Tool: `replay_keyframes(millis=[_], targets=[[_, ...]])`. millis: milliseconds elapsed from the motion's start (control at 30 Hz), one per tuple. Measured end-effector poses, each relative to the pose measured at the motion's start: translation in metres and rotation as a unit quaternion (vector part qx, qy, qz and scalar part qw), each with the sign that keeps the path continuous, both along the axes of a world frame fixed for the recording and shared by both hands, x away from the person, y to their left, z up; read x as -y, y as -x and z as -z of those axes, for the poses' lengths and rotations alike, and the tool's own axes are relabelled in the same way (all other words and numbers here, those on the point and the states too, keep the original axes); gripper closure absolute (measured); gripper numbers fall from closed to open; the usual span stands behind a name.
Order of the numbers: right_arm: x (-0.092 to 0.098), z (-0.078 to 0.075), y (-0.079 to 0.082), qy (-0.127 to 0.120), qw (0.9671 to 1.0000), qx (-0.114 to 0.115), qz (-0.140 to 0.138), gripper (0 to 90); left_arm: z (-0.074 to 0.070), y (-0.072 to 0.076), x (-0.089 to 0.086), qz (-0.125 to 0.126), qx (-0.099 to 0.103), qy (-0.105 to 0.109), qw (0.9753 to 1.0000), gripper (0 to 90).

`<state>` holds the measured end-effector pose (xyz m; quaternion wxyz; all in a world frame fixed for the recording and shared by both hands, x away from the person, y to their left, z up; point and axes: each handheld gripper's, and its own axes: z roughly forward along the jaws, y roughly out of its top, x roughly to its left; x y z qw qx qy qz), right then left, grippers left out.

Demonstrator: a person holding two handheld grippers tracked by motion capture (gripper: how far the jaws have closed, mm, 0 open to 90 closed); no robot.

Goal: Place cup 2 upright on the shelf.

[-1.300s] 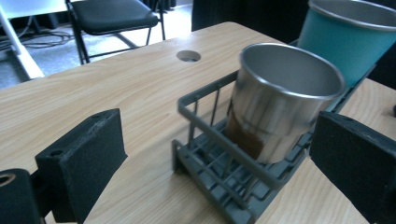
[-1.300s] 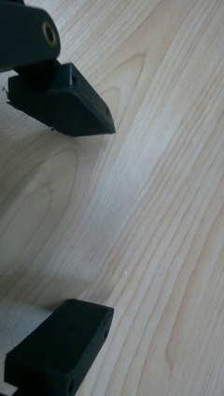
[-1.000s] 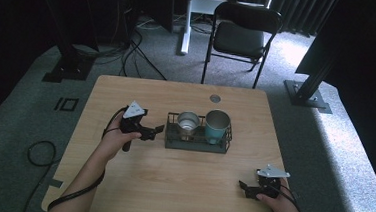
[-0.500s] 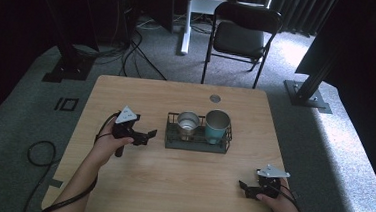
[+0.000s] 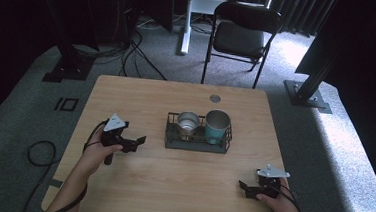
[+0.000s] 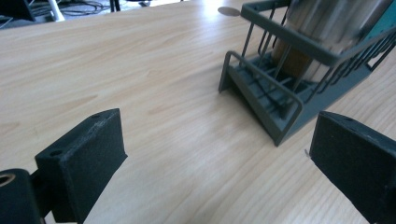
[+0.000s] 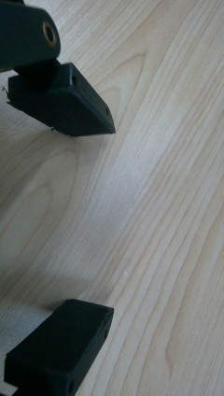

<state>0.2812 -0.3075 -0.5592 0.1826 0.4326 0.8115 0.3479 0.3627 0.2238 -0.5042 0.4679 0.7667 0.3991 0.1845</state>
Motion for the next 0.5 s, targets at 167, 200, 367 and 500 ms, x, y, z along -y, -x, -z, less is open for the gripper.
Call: replay_keyframes(millis=[167, 200, 367, 500], targets=[[0.000, 0.000, 0.000, 0.000, 1.0000, 0.000, 0.000, 10.7, 0.005, 0.008, -0.008, -0.006, -0.005, -0.001, 1.0000, 4.0], [0.000, 0.000, 0.000, 0.000, 1.0000, 0.000, 0.000, 10.7, 0.006, 0.010, -0.009, -0.008, -0.006, -0.002, 1.0000, 4.0], [0.000, 0.000, 0.000, 0.000, 1.0000, 0.000, 0.000, 10.7, 0.012, 0.018, -0.017, -0.017, -0.010, -0.007, 0.9998, 4.0], [0.000, 0.000, 0.000, 0.000, 1.0000, 0.000, 0.000, 10.7, 0.016, 0.025, -0.023, -0.023, -0.012, -0.013, 0.9996, 4.0]])
